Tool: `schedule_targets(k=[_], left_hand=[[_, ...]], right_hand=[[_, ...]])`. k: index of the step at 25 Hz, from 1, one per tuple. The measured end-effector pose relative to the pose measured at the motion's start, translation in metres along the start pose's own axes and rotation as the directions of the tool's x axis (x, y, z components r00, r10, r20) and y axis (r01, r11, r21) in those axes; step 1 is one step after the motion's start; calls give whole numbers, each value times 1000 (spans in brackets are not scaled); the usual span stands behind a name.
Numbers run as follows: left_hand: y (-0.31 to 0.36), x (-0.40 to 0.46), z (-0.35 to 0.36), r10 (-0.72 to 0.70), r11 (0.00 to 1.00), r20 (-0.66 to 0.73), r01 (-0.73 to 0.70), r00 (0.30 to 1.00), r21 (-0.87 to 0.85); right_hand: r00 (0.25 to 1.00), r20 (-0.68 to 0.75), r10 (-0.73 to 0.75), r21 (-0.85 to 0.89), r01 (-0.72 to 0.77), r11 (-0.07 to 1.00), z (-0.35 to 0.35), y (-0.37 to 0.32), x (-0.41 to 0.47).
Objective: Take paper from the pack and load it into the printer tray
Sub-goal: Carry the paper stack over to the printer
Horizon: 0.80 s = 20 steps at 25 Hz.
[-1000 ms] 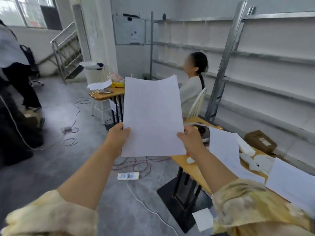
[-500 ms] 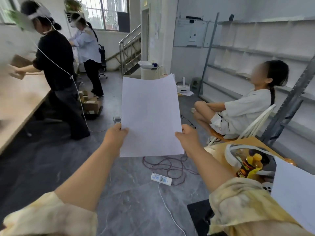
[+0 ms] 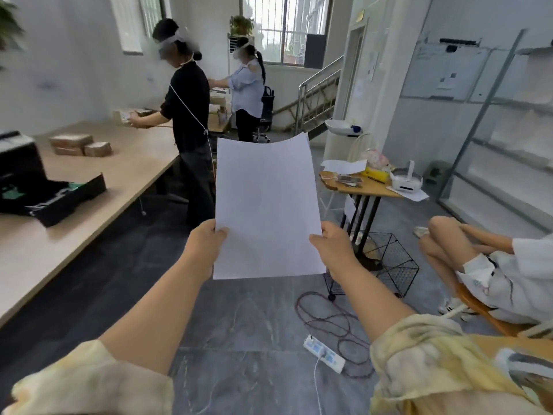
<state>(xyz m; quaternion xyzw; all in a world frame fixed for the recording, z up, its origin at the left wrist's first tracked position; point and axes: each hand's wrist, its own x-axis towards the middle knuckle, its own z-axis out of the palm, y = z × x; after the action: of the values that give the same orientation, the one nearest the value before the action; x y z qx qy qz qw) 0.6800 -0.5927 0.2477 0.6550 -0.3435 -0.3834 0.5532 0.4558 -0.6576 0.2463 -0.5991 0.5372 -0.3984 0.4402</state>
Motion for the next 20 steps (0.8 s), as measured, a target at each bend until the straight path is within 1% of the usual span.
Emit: schedule_targets(k=[4,8,12,15,18,20], left_hand=[[3,13,-25,-23,999,-105,26,994,22],[8,37,-57,-21,997,-239,39,971,73],[9,69,-89,-12,996,-295,38,955,83],[14,103,-112,-5,998,-344,27,939,61],[20,137,-135,1,999,-342,17,940,51],[24,160,-153,-17,1000,-347,22,938,10]], right_hand=[[995,89,-40,-28,43,999,35,-7,32],[981,177,-83,-33,90,995,78,-25,60],[961,246,-128,-14,136,991,120,-47,90],[952,270,-142,-22,154,988,156,-59,122],[938,301,-171,-36,191,981,192,-74,154],[934,313,-174,-30,193,981,216,-86,173]])
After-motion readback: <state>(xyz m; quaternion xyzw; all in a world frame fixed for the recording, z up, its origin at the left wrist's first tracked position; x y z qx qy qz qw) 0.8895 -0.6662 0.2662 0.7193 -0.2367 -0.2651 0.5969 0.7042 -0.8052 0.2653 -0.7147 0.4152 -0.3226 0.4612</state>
